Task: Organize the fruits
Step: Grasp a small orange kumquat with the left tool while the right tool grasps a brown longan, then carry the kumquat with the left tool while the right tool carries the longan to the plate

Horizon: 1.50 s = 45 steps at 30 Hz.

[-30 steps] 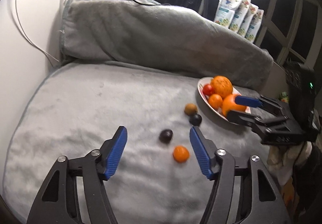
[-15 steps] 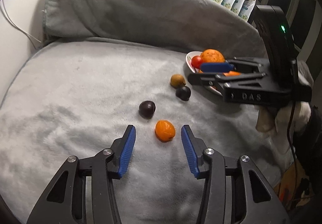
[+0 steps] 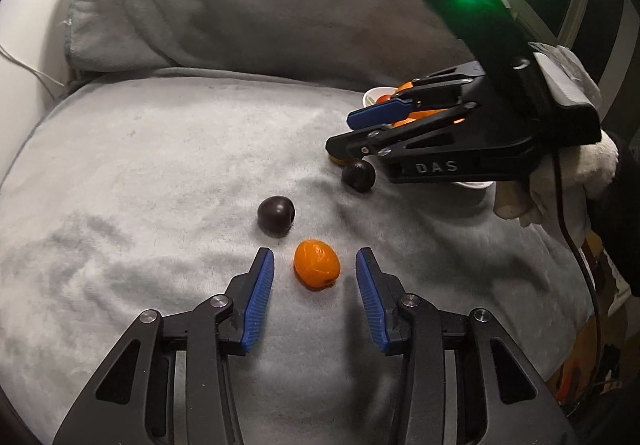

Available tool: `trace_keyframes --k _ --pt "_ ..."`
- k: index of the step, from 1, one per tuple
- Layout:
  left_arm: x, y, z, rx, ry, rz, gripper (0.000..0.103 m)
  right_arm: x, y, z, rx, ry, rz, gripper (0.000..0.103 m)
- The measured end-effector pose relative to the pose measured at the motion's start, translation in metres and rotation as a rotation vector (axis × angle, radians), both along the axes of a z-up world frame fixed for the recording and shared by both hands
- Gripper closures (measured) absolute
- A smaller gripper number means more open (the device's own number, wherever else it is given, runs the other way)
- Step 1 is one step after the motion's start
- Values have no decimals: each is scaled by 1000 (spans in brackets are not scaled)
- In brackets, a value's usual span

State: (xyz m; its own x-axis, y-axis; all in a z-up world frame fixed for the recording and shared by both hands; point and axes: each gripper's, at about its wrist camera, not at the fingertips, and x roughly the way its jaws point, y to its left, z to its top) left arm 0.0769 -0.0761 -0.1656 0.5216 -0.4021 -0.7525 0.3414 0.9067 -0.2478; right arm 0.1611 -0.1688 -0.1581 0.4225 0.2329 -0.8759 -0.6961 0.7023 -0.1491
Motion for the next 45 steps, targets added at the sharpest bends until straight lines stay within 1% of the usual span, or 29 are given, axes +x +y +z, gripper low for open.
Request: trace_keyframes --k 5,8,11,13,14,15,16,17,19,23,30,34,38,45 --pt "6 -2 -3 5 7 -8 62 8 5 -5 -39 17 19 68" --pt "7 -5 -5 12 12 -13 65 10 9 -9 -68 22 32 68" --pt "10 -6 -9 16 21 -13 65 13 12 -15 -94 34 41 71" --pt "12 -8 -11 21 25 -15 68 15 13 -18 -106 47 47 75" --pt "15 -9 -12 23 27 -16 68 16 14 -19 -113 46 50 75" --pt "16 -10 -13 27 29 -17 70 17 15 -19 -113 46 53 75" --pt "18 -11 -14 51 26 0 73 18 15 -19 -112 47 53 76" --pt "19 -12 -15 55 29 1 74 19 15 -18 -108 49 53 76" --pt "19 -12 -16 57 30 1 80 21 15 -18 -107 48 50 76" --pt "23 -12 -17 56 30 4 80 25 11 -19 -70 53 34 76" --pt "26 -5 -13 17 37 21 81 19 -3 0 19 38 -5 76" --pt "26 -2 -8 9 24 26 81 14 -6 11 58 18 -18 76" --pt "16 0 0 3 6 33 81 7 -12 24 90 -9 -31 76" --pt "8 -2 19 2 -35 38 81 -5 -28 43 150 -49 -63 76"
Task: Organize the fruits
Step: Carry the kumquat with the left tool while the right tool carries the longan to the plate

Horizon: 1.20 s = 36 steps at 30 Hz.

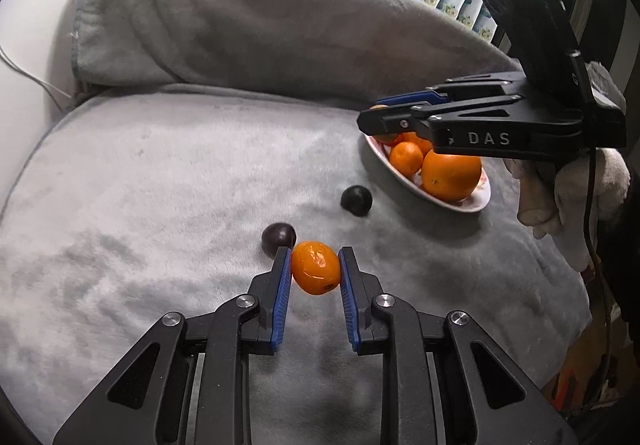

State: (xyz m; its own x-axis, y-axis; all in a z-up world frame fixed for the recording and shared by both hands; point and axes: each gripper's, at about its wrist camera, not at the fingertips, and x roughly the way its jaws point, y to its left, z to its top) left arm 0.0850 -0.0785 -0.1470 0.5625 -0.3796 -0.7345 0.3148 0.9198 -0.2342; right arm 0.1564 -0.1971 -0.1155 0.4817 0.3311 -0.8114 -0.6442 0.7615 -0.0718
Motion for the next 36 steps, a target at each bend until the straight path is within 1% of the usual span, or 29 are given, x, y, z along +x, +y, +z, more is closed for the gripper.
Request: trace_keyframes --k 1,2,12,19,29,36 --pt "0 0 3 0 -8 1 81 -2 -3 4 10 -8 -5 76" --pt "-2 0 5 -1 -14 2 81 -3 -4 6 26 -35 -11 76" --pt "-13 -12 34 -8 -83 -18 81 -27 -34 34 105 -105 -60 76" --pt "-13 -23 46 -7 -121 -41 81 -39 -61 45 164 -137 -116 76" --pt "-5 -44 58 -17 -148 -82 81 -45 -110 47 205 -154 -222 76" --pt "8 -58 63 -27 -161 -111 81 -45 -144 44 232 -154 -303 76"
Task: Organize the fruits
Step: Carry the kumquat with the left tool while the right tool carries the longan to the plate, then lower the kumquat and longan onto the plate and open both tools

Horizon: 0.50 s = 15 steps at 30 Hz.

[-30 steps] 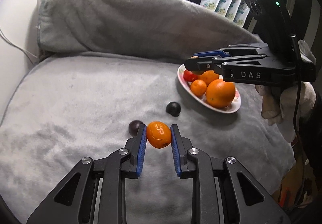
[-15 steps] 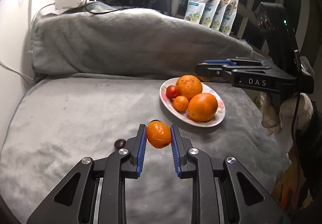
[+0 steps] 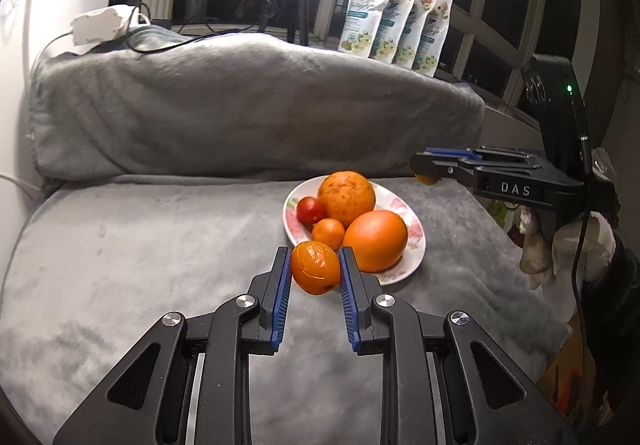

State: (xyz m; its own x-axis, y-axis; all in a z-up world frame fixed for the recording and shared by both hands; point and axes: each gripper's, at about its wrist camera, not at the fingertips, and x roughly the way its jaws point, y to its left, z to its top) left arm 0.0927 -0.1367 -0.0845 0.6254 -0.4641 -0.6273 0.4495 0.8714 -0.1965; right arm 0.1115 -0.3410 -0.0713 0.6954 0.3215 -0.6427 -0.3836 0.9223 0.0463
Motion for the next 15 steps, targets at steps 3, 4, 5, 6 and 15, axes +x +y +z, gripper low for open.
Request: trace_keyframes --k 3,4,5,6,15 --pt "7 -6 -1 2 0 -7 81 3 -11 -4 9 7 -26 76" --pt "10 -8 -1 5 1 -7 81 2 -14 -6 10 7 -36 76" --pt "13 -10 -2 6 3 -8 81 4 -18 -8 14 11 -44 76" --pt "15 -11 -3 5 5 -9 81 5 -22 -10 19 16 -52 76" --pt "36 -30 -17 14 48 -33 81 26 -46 -27 63 74 -107 76"
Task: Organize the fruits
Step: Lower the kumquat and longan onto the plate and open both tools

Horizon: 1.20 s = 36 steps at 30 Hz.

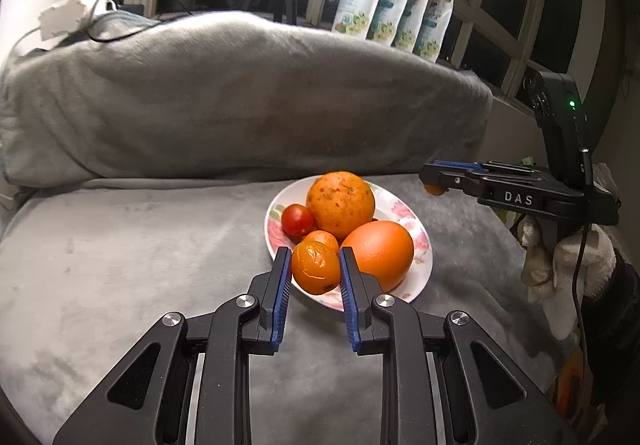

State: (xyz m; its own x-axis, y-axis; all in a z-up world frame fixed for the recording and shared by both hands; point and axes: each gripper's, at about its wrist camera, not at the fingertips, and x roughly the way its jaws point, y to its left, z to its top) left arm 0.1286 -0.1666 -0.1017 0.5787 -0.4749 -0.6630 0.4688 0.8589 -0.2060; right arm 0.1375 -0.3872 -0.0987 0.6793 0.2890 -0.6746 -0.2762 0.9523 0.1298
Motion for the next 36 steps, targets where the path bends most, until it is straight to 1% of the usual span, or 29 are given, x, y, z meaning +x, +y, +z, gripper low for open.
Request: trace_keyframes --k 8,16,28,29,30,31,32,34,35,36 --pt "10 -17 -22 21 45 -30 81 19 -8 -22 32 48 -20 76" --pt "17 -24 -33 38 57 -38 81 32 -10 -38 71 88 -16 76" --pt "18 -30 -36 50 43 -53 80 34 -12 -41 93 103 -15 76" --pt "19 -31 -37 52 41 -53 80 34 -12 -40 96 104 -16 76" --pt "19 -32 -37 52 39 -51 75 34 -12 -40 98 103 -16 76" --pt "20 -32 -36 50 36 -50 74 34 -12 -40 98 103 -16 75" --pt "20 -33 -36 48 35 -51 74 34 -12 -39 99 102 -17 73" --pt "21 -34 -36 50 29 -51 73 33 -13 -37 106 95 -16 58" --pt "21 -34 -36 53 26 -49 72 33 -14 -36 109 91 -14 55" --pt "20 -35 -36 53 23 -48 64 32 -13 -34 110 88 -12 49"
